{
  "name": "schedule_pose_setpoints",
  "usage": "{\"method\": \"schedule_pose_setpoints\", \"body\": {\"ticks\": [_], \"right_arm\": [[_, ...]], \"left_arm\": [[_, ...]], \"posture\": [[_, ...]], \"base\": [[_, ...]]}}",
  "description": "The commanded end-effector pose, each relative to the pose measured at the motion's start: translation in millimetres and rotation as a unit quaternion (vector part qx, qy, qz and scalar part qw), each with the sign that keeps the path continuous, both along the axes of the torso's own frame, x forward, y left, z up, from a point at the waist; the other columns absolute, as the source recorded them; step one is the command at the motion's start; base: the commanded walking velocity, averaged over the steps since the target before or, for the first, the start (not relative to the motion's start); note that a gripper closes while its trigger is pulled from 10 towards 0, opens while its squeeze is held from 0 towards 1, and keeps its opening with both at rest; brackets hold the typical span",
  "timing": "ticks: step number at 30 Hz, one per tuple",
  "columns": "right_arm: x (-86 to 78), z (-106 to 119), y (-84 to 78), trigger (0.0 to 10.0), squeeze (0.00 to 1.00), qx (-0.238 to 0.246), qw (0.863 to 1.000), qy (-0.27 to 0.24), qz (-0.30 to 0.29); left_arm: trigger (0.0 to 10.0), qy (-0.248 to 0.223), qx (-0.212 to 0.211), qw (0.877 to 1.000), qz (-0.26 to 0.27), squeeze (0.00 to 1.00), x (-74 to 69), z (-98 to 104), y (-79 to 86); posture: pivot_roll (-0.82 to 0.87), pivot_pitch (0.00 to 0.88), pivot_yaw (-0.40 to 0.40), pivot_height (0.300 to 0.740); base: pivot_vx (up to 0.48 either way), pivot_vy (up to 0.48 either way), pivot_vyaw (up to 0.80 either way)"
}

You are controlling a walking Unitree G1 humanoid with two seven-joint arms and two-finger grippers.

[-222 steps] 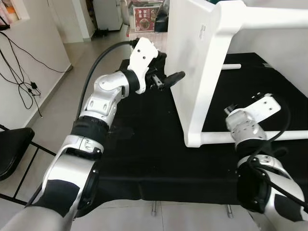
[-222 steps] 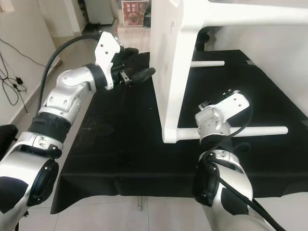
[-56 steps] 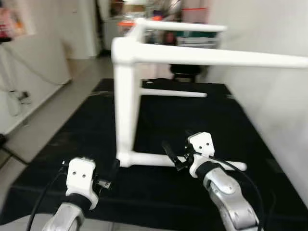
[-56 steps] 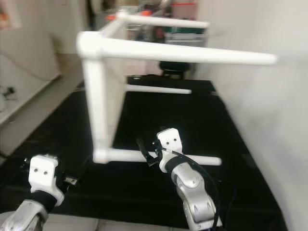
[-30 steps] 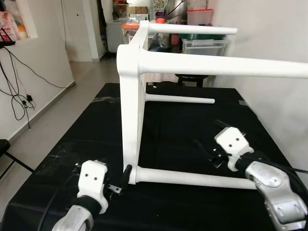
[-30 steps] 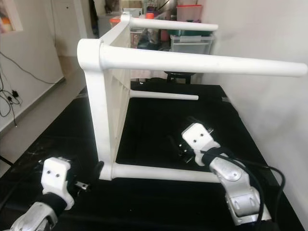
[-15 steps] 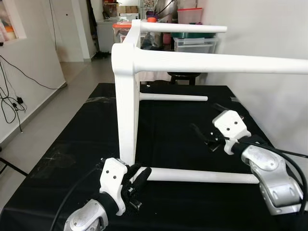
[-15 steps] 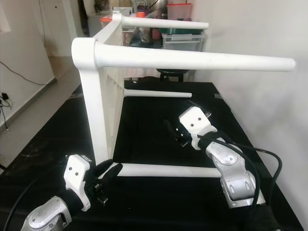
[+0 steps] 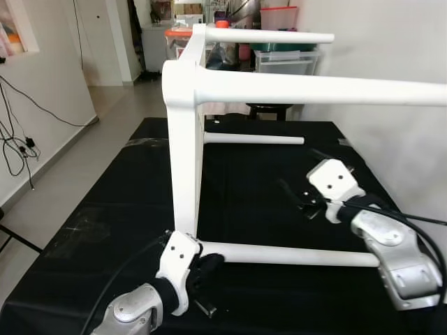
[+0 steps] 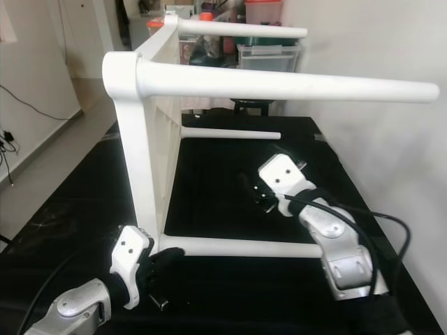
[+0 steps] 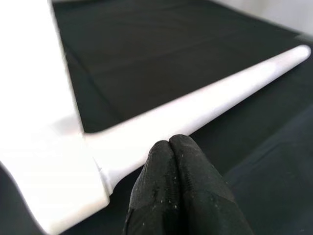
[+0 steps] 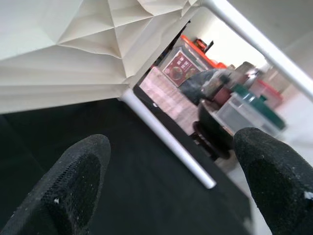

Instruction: Building children table

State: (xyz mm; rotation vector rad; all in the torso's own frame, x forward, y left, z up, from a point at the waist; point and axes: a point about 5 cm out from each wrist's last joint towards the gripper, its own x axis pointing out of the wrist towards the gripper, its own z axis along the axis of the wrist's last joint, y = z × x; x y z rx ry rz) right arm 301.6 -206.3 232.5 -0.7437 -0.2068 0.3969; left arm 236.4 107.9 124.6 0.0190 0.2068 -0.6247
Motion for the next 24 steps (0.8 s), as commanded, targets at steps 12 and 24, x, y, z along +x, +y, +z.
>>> {"method": "schedule_pose_setpoints", "body": {"ticks": [12, 24], "right_arm": [[-47.4, 19.7, -40.9, 10.0, 0.0, -0.109, 0.983, -0.097, -0.107], [-96.3, 57.5, -38.1, 10.0, 0.0, -0.195, 0.93, -0.249, -0.189]], "left_arm": [[1.6, 0.018, 0.003, 1.0, 0.003, 0.0, 21.9, -0.7, -2.4], [10.0, 0.003, 0.0, 1.0, -0.002, 0.0, 51.9, 5.2, -10.6]], "posture": [[-0.11, 0.0, 0.01, 0.74], [-0.18, 0.0, 0.064, 0.74]], "base": [[0.0, 0.0, 0.0], [0.0, 0.0, 0.0]]}}
